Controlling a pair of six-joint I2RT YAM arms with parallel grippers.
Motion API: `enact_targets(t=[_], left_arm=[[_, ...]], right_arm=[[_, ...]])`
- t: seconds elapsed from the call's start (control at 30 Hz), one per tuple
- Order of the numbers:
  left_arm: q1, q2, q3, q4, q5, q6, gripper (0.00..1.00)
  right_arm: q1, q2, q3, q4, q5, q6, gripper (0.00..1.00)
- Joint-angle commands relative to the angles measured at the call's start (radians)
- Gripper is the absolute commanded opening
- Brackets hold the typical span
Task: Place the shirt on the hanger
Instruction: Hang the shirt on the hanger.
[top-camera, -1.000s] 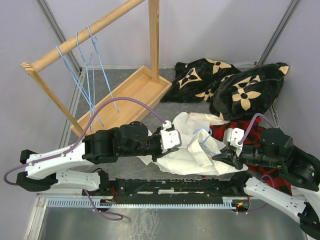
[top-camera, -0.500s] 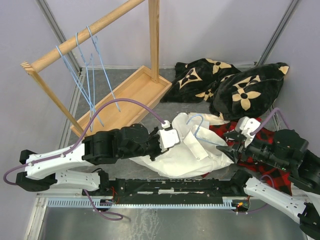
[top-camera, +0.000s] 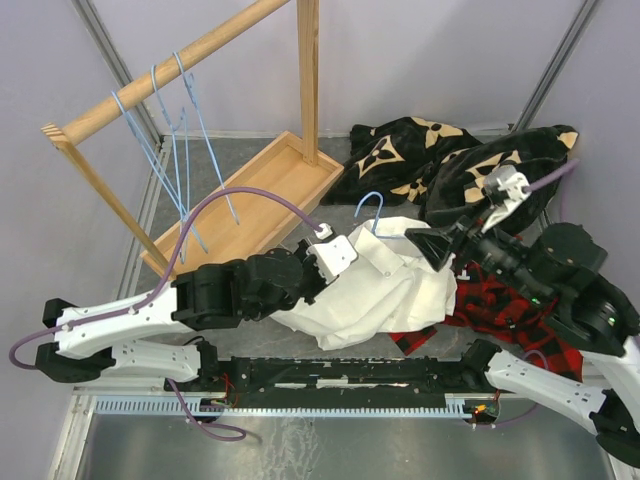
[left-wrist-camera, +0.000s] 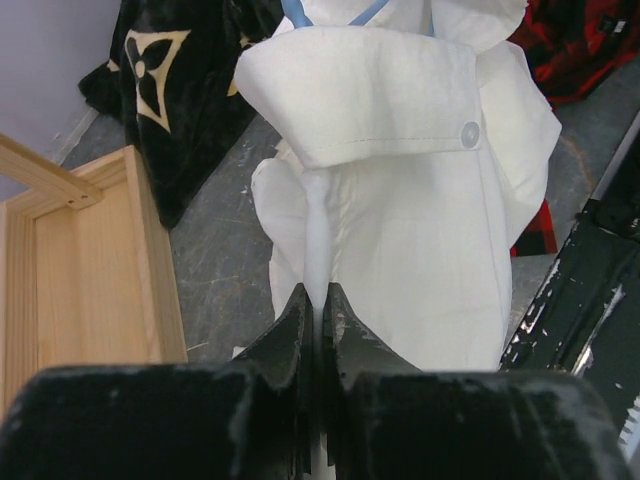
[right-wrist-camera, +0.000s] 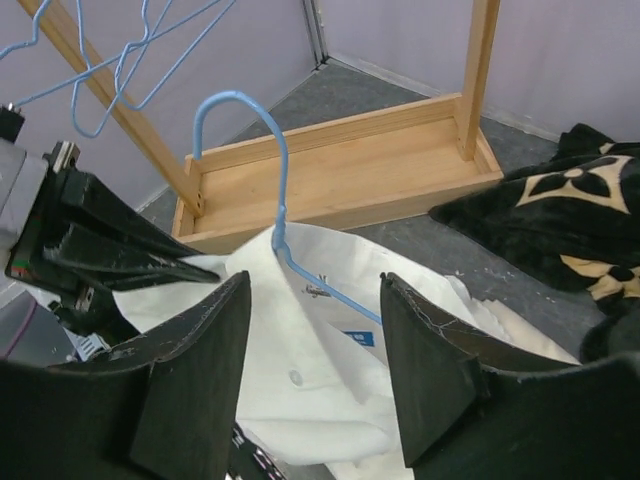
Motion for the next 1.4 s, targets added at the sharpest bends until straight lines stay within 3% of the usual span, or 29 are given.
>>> enact_targets(t=[0.0,0.37,0.73,1.03,1.1,1.27,1.37], left_arm=[[0.003,0.017,0.040,0.096,-0.121,-0.022,0.03],[0.003,0.037,0.055,0.122,-0.110,-0.019,0.03],[0.003,0.051,0.070,0.134,-0.095,-0.017,0.03],[0.003,0.022,0.041,0.156,-0.079,-0.032,0.03],[0.003,0.007,0.041,0.165,-0.073,-0.054,0.13],[0.003,-0.067,0.052,0.208,-0.078,-0.114,0.63],[0.004,-0.136,0.042,0.250,-0.088,-0.133,0.80]], right_arm=[[0.002,0.038,-0.055,0.222,-0.002,0.120,0.62],[0.010,0.109,-0.170,0.441,0.039,0.225,0.62],[0.030,0.188,-0.189,0.453,0.055,0.154,0.49],[0.034,0.177,-0.178,0.453,0.068,0.060,0.04],[0.035,0.181,-0.140,0.429,0.066,0.006,0.00],[0.034,0.204,0.004,0.339,0.078,-0.142,0.00],[0.034,0.231,0.114,0.269,0.096,-0.240,0.00]])
